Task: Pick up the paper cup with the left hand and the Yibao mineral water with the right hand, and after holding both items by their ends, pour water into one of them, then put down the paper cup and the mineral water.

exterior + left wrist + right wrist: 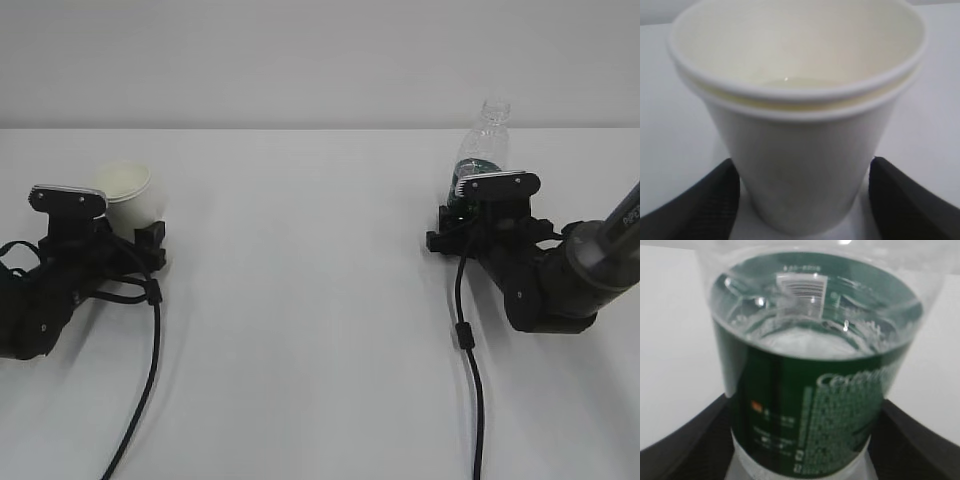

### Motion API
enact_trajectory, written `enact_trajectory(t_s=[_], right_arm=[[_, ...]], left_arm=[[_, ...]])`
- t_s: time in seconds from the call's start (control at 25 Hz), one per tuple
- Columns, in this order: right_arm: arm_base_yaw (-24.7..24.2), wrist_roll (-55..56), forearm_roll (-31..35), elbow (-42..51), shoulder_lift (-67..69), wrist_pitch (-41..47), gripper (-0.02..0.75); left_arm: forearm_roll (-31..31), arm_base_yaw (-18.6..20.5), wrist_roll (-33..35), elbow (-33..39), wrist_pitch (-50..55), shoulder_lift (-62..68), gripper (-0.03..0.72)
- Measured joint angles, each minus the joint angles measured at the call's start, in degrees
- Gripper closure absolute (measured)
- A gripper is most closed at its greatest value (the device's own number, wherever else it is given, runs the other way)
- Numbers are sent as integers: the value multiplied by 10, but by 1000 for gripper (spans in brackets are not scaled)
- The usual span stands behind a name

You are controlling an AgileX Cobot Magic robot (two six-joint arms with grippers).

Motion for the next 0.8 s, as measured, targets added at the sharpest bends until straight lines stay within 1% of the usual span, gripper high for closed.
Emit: enact_trajectory(t_s=[0.36, 0.6, 0.8], right_arm=[[0, -13, -7, 60, -66, -1, 162], [0, -17, -9, 92, -106, -3, 162], [0, -17, -11, 136, -151, -5, 162]], left_arm=[[0, 0, 6, 46, 3, -44, 101], [-15, 0, 10, 79, 2, -87, 101], [-15, 0, 11, 115, 1, -117, 101]])
